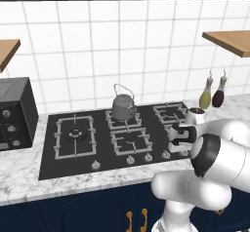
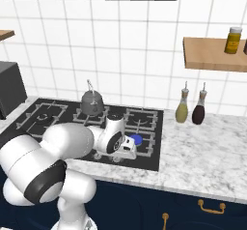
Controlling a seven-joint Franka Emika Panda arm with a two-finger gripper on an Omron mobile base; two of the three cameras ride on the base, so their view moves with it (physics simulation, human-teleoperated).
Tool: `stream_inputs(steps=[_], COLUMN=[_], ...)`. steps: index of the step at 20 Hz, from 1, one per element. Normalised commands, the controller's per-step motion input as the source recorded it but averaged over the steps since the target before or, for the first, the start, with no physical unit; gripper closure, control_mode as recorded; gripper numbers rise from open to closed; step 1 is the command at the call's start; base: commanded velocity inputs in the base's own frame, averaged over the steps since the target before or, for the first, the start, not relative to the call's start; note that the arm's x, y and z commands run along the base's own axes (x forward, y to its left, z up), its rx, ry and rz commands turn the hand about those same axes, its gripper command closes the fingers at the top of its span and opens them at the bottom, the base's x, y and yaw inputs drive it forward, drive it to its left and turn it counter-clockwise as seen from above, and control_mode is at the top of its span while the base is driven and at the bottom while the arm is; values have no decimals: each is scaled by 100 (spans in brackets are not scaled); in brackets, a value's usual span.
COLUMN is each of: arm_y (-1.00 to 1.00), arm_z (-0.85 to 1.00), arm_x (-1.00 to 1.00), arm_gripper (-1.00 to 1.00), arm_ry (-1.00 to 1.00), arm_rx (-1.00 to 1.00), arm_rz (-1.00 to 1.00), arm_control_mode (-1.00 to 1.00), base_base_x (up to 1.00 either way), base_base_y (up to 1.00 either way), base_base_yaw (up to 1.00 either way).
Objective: Turn off the front right burner of the stove.
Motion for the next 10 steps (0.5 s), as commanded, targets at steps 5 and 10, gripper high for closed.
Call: stream_inputs(steps=[5, 10], arm_y=[0, 0], arm_z=[1, 0], arm_x=[-5, 0], arm_gripper=[100, 100], arm_ry=[-3, 0], arm_rx=[0, 4], arm_rz=[-25, -58], arm_control_mode=[-100, -100], base_base_x=[0, 0], base_base_y=[0, 0], base_base_yaw=[0, 0])
